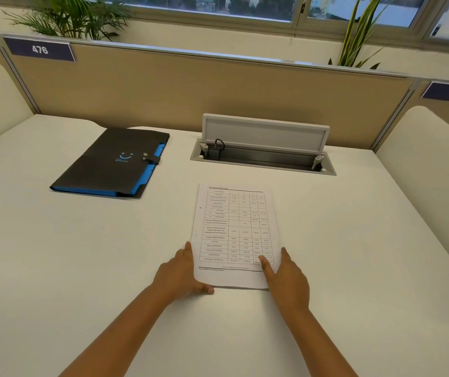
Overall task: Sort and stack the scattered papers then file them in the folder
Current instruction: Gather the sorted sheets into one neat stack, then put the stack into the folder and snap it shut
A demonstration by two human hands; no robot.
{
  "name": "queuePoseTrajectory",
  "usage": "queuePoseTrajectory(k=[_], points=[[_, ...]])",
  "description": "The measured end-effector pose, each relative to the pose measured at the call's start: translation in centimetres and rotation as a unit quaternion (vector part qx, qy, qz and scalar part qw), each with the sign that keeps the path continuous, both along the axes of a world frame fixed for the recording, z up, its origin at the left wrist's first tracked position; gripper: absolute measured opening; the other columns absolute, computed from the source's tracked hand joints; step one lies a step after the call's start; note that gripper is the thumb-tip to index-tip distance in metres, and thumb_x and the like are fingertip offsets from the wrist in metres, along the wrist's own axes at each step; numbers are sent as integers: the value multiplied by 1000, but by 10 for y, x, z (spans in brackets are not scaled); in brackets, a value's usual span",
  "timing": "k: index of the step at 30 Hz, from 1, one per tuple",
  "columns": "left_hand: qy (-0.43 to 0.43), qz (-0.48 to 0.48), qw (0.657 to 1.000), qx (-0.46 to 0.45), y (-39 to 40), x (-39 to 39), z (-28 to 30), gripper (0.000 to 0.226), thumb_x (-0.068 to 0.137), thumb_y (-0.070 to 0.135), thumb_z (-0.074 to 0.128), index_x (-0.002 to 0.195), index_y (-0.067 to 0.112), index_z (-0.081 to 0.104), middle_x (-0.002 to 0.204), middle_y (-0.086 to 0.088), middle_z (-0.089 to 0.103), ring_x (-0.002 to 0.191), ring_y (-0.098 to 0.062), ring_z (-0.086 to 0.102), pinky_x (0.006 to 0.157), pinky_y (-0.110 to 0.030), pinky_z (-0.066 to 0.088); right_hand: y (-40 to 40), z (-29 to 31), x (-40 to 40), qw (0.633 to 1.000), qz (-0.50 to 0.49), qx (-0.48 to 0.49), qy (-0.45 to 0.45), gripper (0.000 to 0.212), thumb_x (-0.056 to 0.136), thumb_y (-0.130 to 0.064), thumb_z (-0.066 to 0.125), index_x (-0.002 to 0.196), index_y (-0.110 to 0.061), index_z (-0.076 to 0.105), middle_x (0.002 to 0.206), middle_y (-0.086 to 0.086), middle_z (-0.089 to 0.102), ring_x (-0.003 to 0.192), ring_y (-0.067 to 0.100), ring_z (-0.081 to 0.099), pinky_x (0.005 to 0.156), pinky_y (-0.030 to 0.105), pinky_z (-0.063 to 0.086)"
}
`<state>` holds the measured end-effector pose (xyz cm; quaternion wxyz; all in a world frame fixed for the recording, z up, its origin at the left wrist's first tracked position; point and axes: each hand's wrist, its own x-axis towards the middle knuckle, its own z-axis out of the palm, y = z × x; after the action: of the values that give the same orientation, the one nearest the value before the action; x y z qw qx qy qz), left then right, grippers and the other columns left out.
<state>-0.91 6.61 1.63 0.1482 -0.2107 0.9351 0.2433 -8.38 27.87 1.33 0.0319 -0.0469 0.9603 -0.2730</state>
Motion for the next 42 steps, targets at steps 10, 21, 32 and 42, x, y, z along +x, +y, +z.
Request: queuePoseTrajectory(k=[10, 21, 32, 42], points=[[-7, -16, 1000, 7, -28, -9, 5, 127, 60, 67, 66, 143, 22, -19, 143, -8, 37, 117, -22, 51, 92, -34, 48, 20, -4, -3, 994, -18, -90, 56, 53, 94, -30, 45, 141, -35, 21, 83, -3, 60, 68, 15, 57, 60, 27, 43], [26, 62, 963, -261, -136, -42, 18, 60, 90, 36, 47, 141, 15, 23, 154, -9, 14, 133, -28, 32, 103, -41, 36, 77, -3, -47, 993, -70, -46, 88, 43, 93, -31, 47, 134, -26, 38, 79, 9, 63, 64, 25, 53, 59, 31, 44], [-53, 73, 953, -290, -173, -64, 18, 45, 93, 22, 42, 136, 9, 37, 157, -10, 0, 143, -29, 10, 112, -49, 22, 88, -6, -58, 991, -89, -40, 88, 48, 90, -35, 51, 134, -22, 36, 93, 20, 67, 79, 36, 63, 59, 32, 42], [-71, 21, 945, -319, -153, -60, 7, 53, 95, 14, 28, 145, 6, 12, 157, -6, 5, 145, -24, 1, 116, -47, 12, 88, -11, -58, 989, -105, -30, 103, 43, 90, -37, 50, 129, -20, 41, 92, 16, 68, 66, 30, 59, 58, 30, 44]])
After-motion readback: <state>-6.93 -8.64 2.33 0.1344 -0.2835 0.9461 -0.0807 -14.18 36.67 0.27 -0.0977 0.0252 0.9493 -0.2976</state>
